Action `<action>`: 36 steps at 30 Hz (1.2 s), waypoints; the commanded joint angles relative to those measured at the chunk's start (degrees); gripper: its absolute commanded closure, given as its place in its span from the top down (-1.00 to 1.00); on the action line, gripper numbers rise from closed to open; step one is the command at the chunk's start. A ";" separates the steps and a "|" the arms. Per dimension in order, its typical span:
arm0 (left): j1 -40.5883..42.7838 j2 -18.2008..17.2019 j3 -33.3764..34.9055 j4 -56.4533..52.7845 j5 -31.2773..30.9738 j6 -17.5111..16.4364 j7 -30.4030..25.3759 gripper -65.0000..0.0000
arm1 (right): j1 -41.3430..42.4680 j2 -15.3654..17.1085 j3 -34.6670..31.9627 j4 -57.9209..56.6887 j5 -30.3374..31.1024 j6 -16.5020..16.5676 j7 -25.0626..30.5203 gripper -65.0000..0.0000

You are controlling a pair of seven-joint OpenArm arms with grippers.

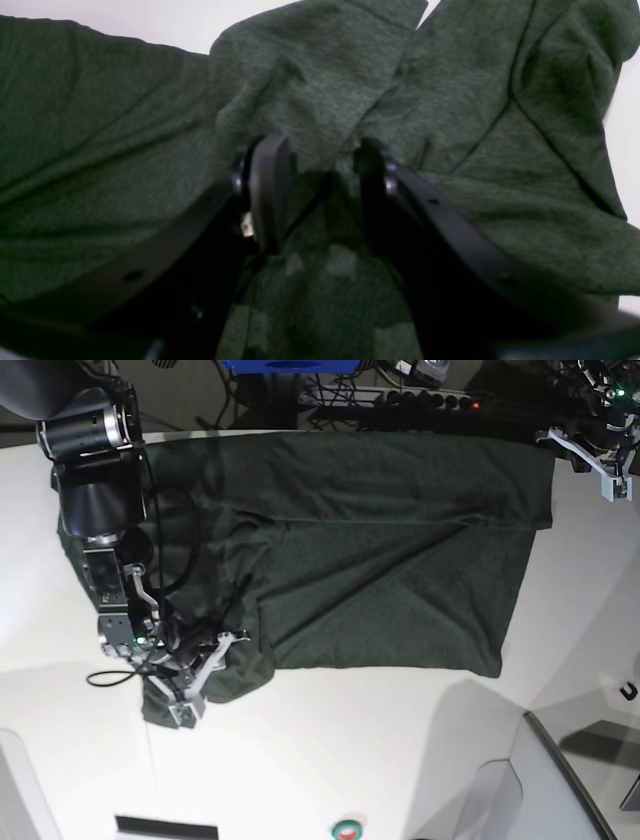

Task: Layout the t-shirt on the table in an organized manner, then fold the t-shirt properly
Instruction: 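Grasp the bunched hem fabric with the right gripper and pull it outward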

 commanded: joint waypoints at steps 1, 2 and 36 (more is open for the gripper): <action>0.42 -0.79 -0.36 0.98 -0.23 0.16 -0.87 -1.00 | 1.46 -0.22 0.15 0.54 0.16 -0.08 1.29 -0.34; 0.51 -0.79 -0.36 0.98 -0.23 0.16 -0.87 -1.00 | 1.46 -0.22 0.15 -0.42 0.16 -0.08 1.47 -0.34; 0.24 -0.79 -0.36 0.89 -0.23 0.16 -0.87 -1.00 | -7.51 -0.57 -2.49 11.27 0.25 1.59 4.63 -0.99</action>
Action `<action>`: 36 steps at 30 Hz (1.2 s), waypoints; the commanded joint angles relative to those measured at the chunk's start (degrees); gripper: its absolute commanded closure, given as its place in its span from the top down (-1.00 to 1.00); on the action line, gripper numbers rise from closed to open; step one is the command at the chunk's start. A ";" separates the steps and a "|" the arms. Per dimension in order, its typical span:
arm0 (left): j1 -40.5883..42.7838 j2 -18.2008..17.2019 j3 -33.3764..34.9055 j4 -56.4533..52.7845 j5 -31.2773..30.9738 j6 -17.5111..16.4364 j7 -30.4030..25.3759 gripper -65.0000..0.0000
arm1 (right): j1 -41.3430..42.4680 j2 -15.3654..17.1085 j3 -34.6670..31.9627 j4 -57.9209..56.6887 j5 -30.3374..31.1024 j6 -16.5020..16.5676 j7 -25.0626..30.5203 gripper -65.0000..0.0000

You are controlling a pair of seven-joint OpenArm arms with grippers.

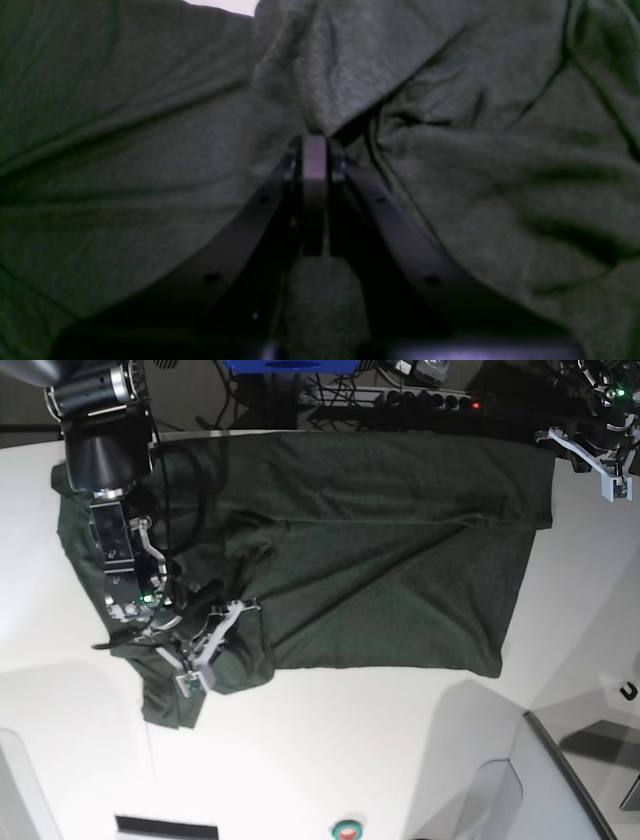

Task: Layout the t-shirt on the table in an organized manner, then fold the t-shirt properly
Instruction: 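Grasp the bunched hem fabric with the right gripper and pull it outward, then release the fabric and move the right gripper to the shirt's side edge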

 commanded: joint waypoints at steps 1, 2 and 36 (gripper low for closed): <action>0.18 -0.79 -0.36 0.89 -0.23 0.16 -0.87 -1.00 | 0.64 -0.15 -1.36 2.71 0.60 1.55 1.40 -0.99; 0.18 -0.79 -0.36 0.89 -0.23 0.16 -0.87 -1.00 | 0.02 -0.07 -2.76 4.29 0.60 2.16 1.40 -0.99; 0.35 -2.99 -0.45 0.98 -0.15 0.16 -0.87 -1.00 | 1.69 -1.21 -21.75 20.38 0.42 4.54 -13.72 -0.09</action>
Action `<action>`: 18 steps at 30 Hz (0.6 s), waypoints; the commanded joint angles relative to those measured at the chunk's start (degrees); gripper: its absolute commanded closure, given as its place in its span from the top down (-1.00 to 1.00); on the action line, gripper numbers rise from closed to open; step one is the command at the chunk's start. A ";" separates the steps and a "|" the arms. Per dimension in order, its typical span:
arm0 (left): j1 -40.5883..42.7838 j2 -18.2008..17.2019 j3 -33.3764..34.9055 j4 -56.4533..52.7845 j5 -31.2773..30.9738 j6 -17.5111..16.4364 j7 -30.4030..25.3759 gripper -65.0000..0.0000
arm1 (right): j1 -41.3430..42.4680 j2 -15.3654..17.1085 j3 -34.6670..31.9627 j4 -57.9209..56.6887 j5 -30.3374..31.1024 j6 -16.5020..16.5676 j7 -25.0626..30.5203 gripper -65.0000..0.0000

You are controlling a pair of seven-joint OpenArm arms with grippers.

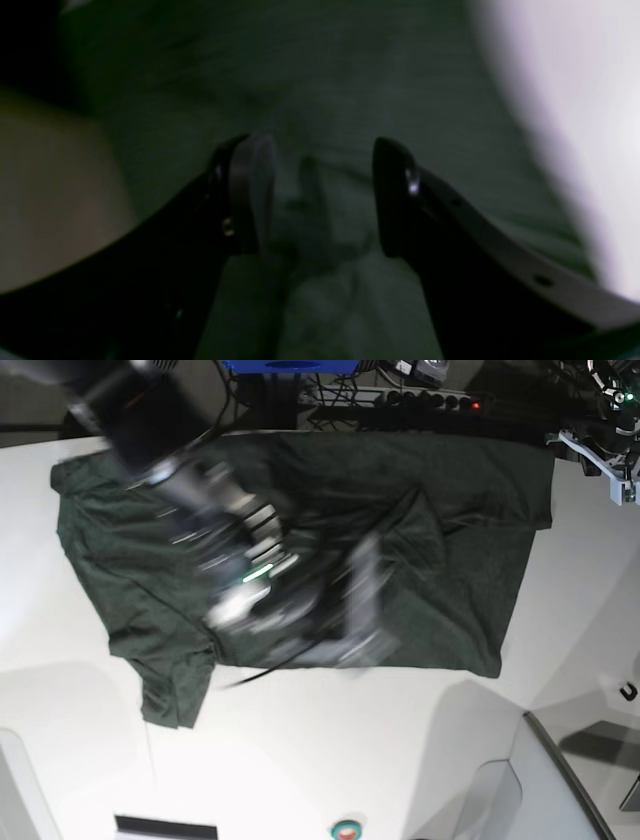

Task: Layout the t-shirt on the table in an organized manner, then fold the t-shirt properly
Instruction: 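Release the fabric and move the right gripper to the shirt's side edge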

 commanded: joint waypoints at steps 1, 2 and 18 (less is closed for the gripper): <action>0.33 -0.70 -0.36 0.98 -0.28 0.16 -1.03 -1.00 | 0.91 2.04 5.29 0.77 -0.60 -0.69 0.02 -0.13; 0.33 -0.70 -0.36 0.98 -0.28 0.16 -1.03 -1.00 | 0.99 3.44 11.97 0.34 -0.60 -0.69 0.02 -0.15; -2.13 -2.19 -0.19 0.89 -0.28 0.16 -0.94 -1.00 | 15.32 15.66 45.47 -48.81 -0.43 10.83 17.17 0.03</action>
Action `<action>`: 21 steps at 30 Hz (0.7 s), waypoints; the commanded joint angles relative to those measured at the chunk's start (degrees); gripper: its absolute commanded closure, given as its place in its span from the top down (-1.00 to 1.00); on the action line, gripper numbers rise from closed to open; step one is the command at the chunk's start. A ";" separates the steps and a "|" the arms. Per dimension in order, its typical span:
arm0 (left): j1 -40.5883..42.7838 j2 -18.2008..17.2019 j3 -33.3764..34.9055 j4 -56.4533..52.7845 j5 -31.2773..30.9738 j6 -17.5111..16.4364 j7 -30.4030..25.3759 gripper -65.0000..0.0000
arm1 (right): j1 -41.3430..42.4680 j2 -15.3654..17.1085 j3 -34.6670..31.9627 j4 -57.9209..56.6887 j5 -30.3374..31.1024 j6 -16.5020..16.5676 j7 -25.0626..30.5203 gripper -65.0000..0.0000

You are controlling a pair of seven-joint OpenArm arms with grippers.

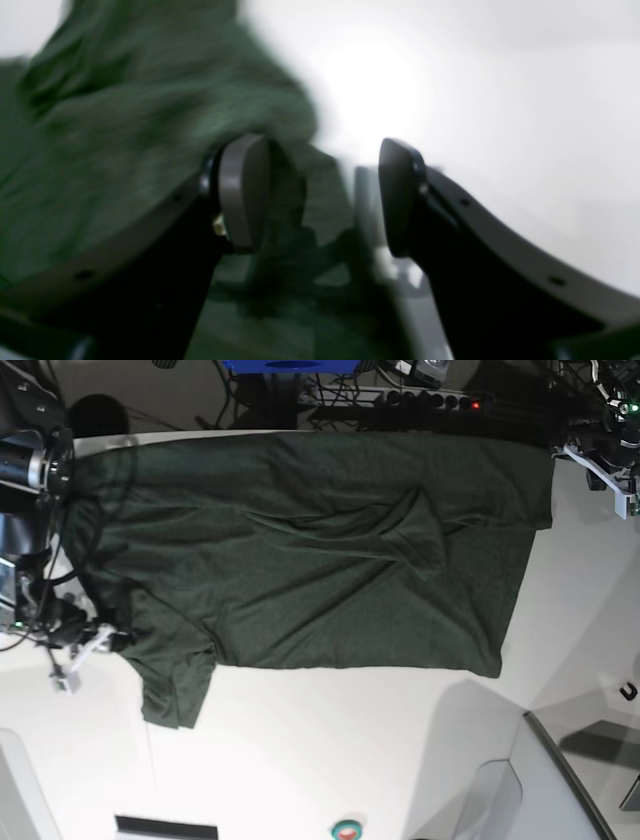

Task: Layout the t-shirt on the table in an organized manner, then fold the t-shirt properly
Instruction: 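Release the fabric and move the right gripper to the shirt's side edge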

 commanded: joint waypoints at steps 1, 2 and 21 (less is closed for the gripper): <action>0.19 -0.88 -0.47 0.89 -0.34 0.38 -1.01 -1.00 | 2.19 1.41 0.16 0.96 0.78 0.31 1.56 0.03; 0.27 -0.97 -0.47 0.89 -0.34 0.38 -1.01 -1.00 | 2.19 1.41 0.16 0.87 0.78 0.31 1.56 0.03; 0.54 -0.97 -0.56 0.81 -0.34 0.38 -1.09 -1.00 | -1.24 1.41 -0.19 0.87 0.78 0.23 1.56 0.01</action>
